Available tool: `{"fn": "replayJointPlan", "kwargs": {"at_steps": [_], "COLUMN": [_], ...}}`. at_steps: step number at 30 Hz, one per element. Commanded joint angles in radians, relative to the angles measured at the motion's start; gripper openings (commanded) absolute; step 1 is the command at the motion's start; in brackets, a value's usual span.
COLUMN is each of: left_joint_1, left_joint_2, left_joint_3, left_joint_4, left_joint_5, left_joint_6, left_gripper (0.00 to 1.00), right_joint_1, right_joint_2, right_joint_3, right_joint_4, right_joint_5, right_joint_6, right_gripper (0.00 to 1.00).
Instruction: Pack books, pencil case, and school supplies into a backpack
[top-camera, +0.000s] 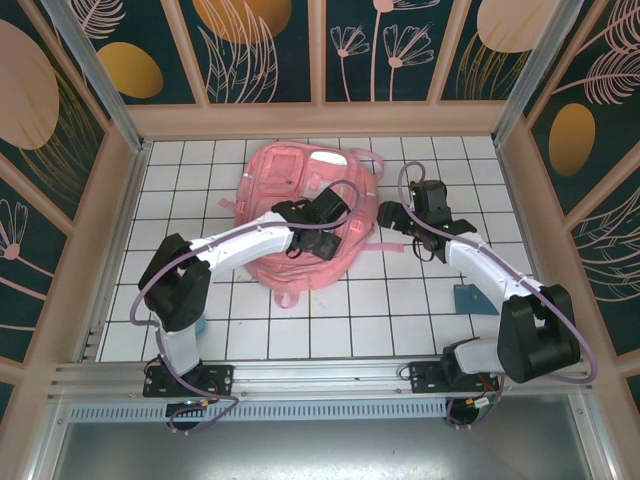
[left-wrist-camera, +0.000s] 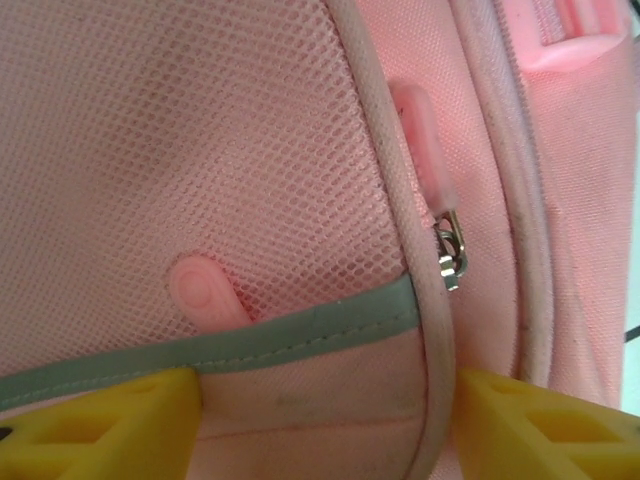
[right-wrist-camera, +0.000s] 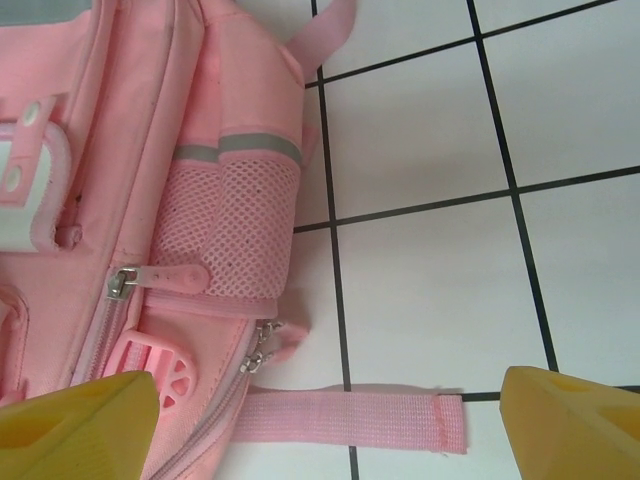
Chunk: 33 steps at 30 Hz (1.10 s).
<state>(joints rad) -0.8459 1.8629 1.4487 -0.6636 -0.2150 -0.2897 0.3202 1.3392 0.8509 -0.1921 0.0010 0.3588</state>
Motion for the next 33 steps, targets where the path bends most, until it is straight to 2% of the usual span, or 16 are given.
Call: {"fn": "replayJointPlan", "kwargs": {"at_steps": [1,4,7,11,15,19,23,27,33], "left_joint_1": [-0.01,-0.013,-0.015,-0.014,-0.015,-0.015,-0.015,-0.013,-0.013], "left_joint_2": [0.026,0.06,0.066,0.015,-0.055,-0.126,-0.204,-0.256,-0.287], "left_joint_3": [0.05,0.075,0.091,0.089,0.065,0.024,-0.02,-0.063,-0.095], "left_joint_4": [-0.063,-0.097,-0.115,-0.086,-0.051,-0.004,0.041,0.076,0.108], "left_joint_5": [-0.054,-0.111,-0.179,-0.207,-0.249,-0.304,-0.317,-0.338,-0.343], "left_joint_6": [0.025,0.016,0.008,0.037,0.096,0.145,0.179,0.192,0.188], "left_gripper": [0.66,0.61,0.51,0.31,0.1,0.04,0.02,0.0,0.0], "right_joint_1": [-0.011,-0.014,-0.015,-0.016,-0.015,-0.016,-0.008,-0.003,0.008], "right_joint_2": [-0.028,-0.028,-0.028,-0.032,-0.021,0.032,0.124,0.209,0.326], "right_joint_3": [-0.019,-0.024,-0.023,-0.022,-0.017,0.022,0.101,0.189,0.279], "right_joint_4": [-0.011,-0.006,-0.003,0.029,0.092,0.144,0.144,0.105,0.05], "right_joint_5": [-0.01,-0.014,-0.018,-0.061,-0.197,-0.372,-0.527,-0.607,-0.682], "right_joint_6": [0.019,0.021,0.017,-0.02,-0.083,-0.135,-0.222,-0.33,-0.432], "right_gripper": [0.89,0.89,0.88,0.88,0.86,0.84,0.75,0.62,0.57]}}
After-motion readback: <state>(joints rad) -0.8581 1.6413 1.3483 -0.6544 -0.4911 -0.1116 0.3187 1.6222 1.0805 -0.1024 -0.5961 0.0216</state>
